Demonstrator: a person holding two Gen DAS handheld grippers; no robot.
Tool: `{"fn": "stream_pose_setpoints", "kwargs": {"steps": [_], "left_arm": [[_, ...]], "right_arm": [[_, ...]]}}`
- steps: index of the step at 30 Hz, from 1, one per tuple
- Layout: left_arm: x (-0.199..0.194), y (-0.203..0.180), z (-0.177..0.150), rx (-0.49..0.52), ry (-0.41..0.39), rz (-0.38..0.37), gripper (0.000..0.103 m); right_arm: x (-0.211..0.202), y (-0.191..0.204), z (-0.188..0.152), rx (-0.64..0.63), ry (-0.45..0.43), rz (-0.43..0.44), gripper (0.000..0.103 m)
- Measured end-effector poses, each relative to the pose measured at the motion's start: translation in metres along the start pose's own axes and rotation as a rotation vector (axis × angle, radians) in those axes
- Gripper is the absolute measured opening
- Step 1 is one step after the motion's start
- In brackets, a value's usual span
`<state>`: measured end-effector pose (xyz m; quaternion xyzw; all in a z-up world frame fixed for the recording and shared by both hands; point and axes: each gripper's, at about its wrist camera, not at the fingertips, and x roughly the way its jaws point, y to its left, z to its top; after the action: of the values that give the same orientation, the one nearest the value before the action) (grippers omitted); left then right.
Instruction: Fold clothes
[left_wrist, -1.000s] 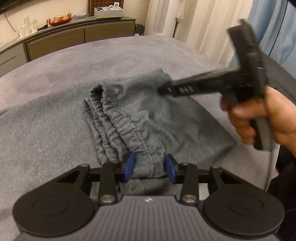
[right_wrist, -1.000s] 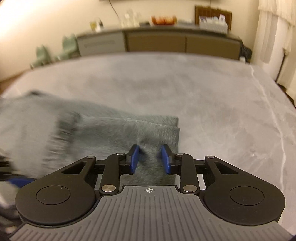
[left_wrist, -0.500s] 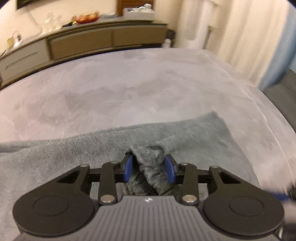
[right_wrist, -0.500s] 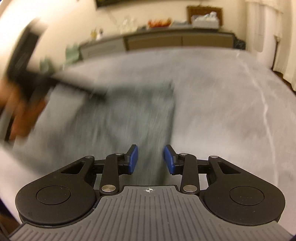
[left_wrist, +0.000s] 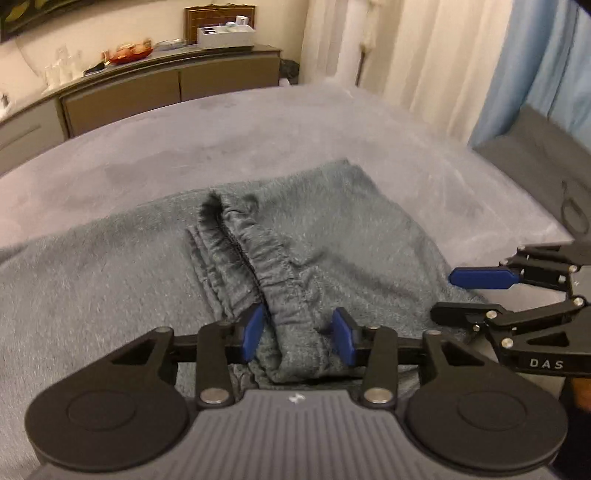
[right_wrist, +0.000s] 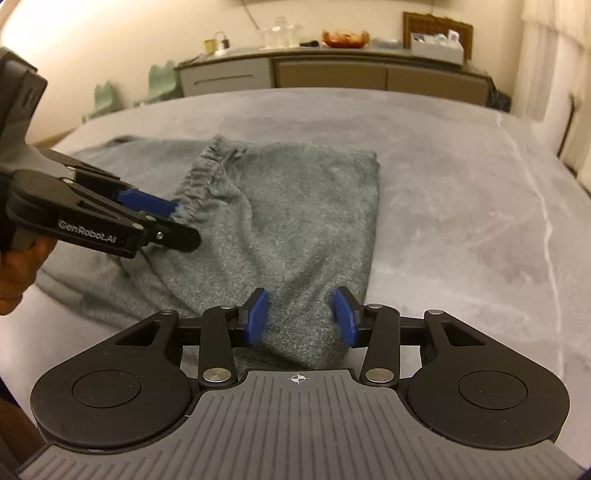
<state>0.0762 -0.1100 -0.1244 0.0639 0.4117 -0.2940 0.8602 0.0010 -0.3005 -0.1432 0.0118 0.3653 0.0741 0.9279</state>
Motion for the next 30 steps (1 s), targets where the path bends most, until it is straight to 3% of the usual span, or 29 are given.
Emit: {"fn": "stream_pose_setpoints", "kwargs": {"steps": [3, 6, 10, 15, 18, 21, 23, 27, 30], "left_arm": [[-0.010, 0.006, -0.005, -0.044, -0.012, -0.025, 0.050], [-0.013, 0.013, -0.015, -0.044, 0.038, 0.021, 0.050], [-0.062, 0.044, -0.034, -0.139, -0.081, 0.010, 0.054], [-0.131, 0.129, -0.066, -0.348, -0.176, 0.161, 0.067], [-0.172, 0.199, -0.103, -0.543, -0.219, 0.305, 0.067], [-0.224, 0.266, -0.156, -0.756, -0.318, 0.426, 0.069], [-0.254, 0.308, -0.194, -0.915, -0.382, 0.487, 0.077], [-0.274, 0.368, -0.238, -1.114, -0.411, 0.474, 0.090], [-0.263, 0.396, -0.237, -1.164, -0.439, 0.387, 0.096]], "right_arm": [[0.005, 0.004, 0.002, -0.017, 0.014, -0.020, 0.046], [0.012, 0.008, 0.005, -0.036, 0.032, -0.041, 0.046], [0.003, 0.023, 0.018, -0.057, -0.028, -0.075, 0.046], [0.001, 0.076, 0.046, -0.142, -0.107, -0.045, 0.055], [0.011, 0.129, 0.052, -0.269, -0.139, -0.023, 0.056], [0.021, 0.191, 0.047, -0.412, -0.173, 0.012, 0.059], [0.027, 0.235, 0.039, -0.500, -0.180, 0.055, 0.063], [0.043, 0.323, 0.030, -0.632, -0.170, 0.138, 0.069], [0.057, 0.378, 0.035, -0.658, -0.160, 0.182, 0.069]]}}
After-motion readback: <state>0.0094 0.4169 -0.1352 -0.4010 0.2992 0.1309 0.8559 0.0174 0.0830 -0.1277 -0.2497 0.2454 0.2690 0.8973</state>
